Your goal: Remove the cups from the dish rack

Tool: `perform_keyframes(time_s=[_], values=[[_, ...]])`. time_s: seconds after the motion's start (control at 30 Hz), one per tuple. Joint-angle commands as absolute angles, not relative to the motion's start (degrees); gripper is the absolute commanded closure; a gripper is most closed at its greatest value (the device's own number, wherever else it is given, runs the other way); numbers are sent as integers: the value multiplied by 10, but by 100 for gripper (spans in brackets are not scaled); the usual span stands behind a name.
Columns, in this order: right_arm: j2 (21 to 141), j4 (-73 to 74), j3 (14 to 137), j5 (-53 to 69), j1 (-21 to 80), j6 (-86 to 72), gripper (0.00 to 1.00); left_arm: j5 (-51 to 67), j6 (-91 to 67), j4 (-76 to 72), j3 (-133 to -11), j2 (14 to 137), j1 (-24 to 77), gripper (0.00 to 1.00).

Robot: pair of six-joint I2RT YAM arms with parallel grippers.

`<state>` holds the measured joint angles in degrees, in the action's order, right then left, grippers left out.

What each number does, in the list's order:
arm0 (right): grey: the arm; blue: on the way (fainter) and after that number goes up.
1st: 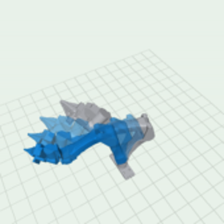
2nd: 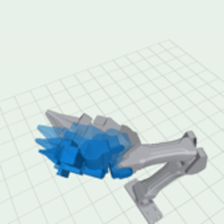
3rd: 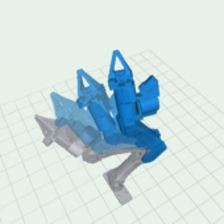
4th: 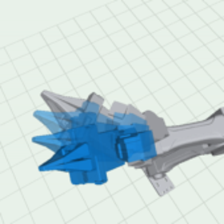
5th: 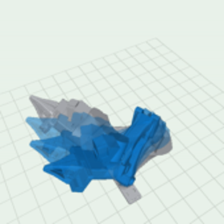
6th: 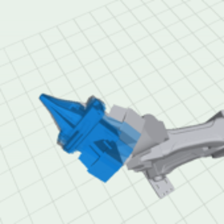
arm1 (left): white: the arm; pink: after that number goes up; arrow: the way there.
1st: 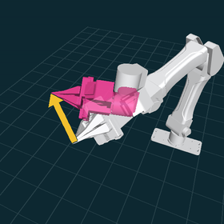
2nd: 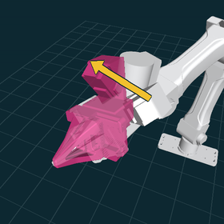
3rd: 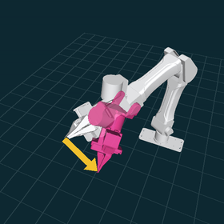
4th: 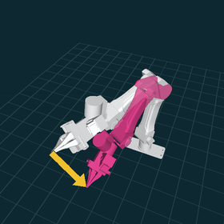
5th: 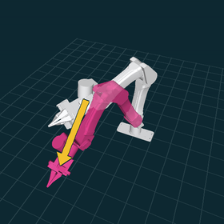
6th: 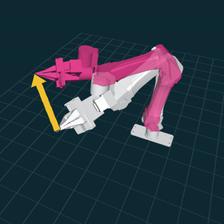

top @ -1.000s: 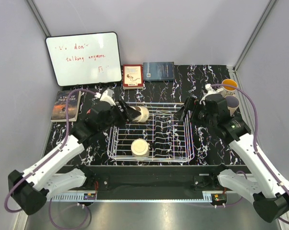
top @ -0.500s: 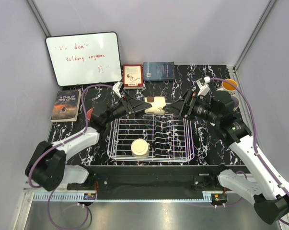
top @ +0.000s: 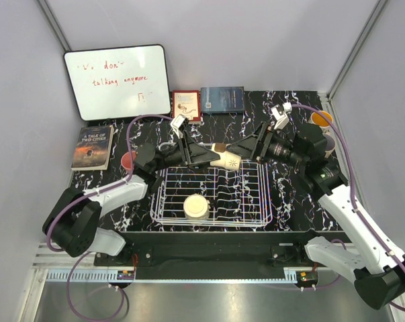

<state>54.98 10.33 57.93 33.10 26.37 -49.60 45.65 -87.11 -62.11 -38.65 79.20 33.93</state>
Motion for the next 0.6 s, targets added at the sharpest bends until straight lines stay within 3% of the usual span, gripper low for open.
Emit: perform_keyframes(time_s=[0.0,0.1,0.27,0.4,0.43,0.5,0.57], values=[[557,48,592,361,268,-512,38,484,-875,-675,-417,801,344,100],[565,36,588,381,266,-521,51,491,-875,-675,-421,808,345,100],[571,34,588,417,266,-518,60,495,-872,-678,-426,823,345,100],[574,36,591,441,267,-512,74,497,-876,-689,-431,839,344,100],[575,38,592,442,267,-510,88,497,-877,-690,-434,843,344,100],[574,47,595,439,267,-503,100,498,-882,-697,-438,852,344,100],[572,57,602,432,267,-497,100,500,-882,-698,-441,856,343,90]])
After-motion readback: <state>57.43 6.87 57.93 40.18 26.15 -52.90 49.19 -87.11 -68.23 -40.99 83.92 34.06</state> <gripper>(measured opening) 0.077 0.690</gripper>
